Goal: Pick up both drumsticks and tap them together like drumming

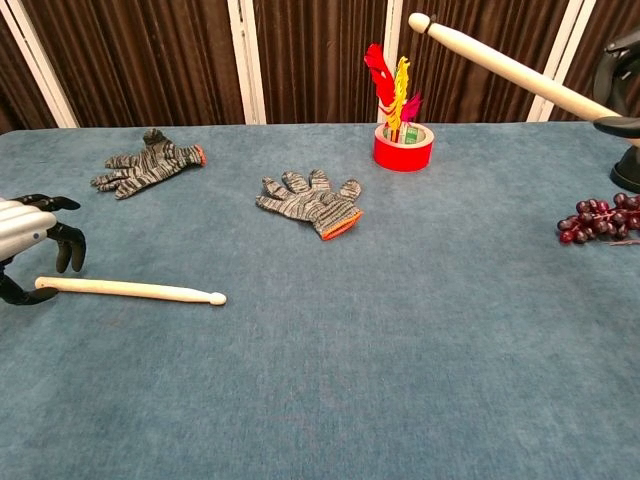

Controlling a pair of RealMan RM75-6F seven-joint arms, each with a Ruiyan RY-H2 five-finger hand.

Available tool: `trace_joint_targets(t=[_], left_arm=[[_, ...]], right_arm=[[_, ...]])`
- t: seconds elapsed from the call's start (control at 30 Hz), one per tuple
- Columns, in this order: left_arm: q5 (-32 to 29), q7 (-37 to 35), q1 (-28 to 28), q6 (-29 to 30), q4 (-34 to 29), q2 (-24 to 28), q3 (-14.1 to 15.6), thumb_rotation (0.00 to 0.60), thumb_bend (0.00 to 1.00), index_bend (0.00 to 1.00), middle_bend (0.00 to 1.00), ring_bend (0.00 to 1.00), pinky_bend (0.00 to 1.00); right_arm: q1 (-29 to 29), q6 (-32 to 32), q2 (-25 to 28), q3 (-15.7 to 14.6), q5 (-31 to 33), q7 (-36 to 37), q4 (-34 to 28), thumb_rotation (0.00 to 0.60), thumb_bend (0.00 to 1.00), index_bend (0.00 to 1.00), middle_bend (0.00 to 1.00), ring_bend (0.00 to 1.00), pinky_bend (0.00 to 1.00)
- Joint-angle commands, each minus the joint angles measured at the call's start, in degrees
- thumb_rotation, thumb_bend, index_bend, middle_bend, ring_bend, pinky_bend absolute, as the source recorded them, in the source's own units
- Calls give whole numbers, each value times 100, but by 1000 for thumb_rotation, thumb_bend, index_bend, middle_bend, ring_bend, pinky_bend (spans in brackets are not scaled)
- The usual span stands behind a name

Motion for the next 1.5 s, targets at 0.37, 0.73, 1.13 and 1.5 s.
trace_joint_targets(t=[0.37, 0.73, 1.13, 1.5], left_arm=[[146, -104, 34, 189, 25, -82, 35, 600, 461, 460, 488, 77, 0], [49, 113, 39, 166, 86, -146, 28, 600, 482, 444, 483, 79, 0], [167, -3, 4, 126, 155, -218, 89, 600, 483, 461, 469, 79, 0], [214, -43, 17, 144, 116, -167, 117, 600, 485, 487, 497, 103, 0]], right_arm=[[-8, -34, -43, -1, 38, 22, 70, 600, 468, 791, 658, 453, 26], [3, -69, -111, -13, 34, 71, 180, 600, 468, 791, 659, 453, 26], [4, -89, -170, -19, 50, 53, 240, 600, 468, 791, 659, 453, 26], [17, -117, -212, -23, 52, 53, 289, 600, 468, 791, 660, 455, 26]])
